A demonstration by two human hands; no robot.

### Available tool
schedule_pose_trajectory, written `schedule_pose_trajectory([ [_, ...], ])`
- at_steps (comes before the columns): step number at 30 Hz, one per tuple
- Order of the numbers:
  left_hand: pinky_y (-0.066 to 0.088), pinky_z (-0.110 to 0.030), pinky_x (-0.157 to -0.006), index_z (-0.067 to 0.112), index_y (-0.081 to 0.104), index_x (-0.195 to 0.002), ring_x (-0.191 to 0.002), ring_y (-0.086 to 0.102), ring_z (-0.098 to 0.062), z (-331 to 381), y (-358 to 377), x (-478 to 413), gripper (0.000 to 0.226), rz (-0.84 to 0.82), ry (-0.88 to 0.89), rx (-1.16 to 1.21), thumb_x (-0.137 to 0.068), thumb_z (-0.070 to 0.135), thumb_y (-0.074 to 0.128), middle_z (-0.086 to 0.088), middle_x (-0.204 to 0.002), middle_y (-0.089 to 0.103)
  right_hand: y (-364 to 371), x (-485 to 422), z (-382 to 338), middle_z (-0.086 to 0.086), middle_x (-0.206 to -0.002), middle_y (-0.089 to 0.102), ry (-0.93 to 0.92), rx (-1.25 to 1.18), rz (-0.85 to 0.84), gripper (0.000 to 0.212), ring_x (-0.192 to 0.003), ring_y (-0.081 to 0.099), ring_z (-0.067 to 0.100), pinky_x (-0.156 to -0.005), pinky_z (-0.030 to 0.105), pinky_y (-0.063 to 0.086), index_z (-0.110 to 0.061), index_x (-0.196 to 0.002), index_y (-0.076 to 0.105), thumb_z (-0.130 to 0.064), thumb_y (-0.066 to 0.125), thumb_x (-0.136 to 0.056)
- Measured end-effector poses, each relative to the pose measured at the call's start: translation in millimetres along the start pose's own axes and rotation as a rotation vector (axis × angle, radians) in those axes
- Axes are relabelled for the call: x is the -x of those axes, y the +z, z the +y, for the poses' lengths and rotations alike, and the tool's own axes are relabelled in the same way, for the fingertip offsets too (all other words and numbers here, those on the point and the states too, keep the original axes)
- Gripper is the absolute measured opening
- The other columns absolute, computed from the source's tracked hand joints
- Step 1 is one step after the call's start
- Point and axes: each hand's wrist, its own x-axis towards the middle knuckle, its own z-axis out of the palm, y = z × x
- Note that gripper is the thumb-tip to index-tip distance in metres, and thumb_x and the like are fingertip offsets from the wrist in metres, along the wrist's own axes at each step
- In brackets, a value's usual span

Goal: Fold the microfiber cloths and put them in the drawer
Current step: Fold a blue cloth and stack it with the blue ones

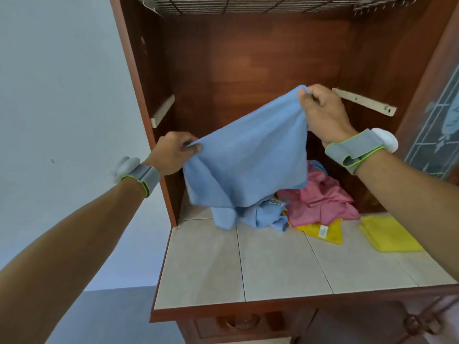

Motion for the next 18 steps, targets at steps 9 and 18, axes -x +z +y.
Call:
schedule_pose_trajectory([
  [9, 0.054, -0.039, -0.079, 0.013, 0.073, -0.100, -0.088, 0.066, -0.022, 18.9, -20.6, -6.7, 0.022, 0.195, 0.094, -0.020, -0.092, 0.029, 0.060, -0.004, -0.097, 0.072, -22.3, 5.3, 3.6, 0.007, -0.113, 0.064, 0.007, 0.462, 0.045, 0.041, -0.106, 0.059, 0.033, -0.092, 0.041, 0.048, -0.026, -0.124, 0.053, -0.020, 0.049, -0.083],
  [18, 0.053, -0.032, -0.078, 0.027, 0.074, -0.087, -0.085, 0.067, -0.014, 68.5, -4.7, -13.0, 0.018, -0.291, 0.232, -0.213, -0.075, 0.035, 0.064, 0.008, -0.089, 0.073, 23.6, 42.3, -46.5, -0.004, -0.065, 0.071, -0.366, 0.289, -0.427, 0.010, -0.055, 0.058, -0.009, -0.063, 0.010, 0.040, -0.020, -0.090, 0.075, -0.025, 0.066, -0.086],
])
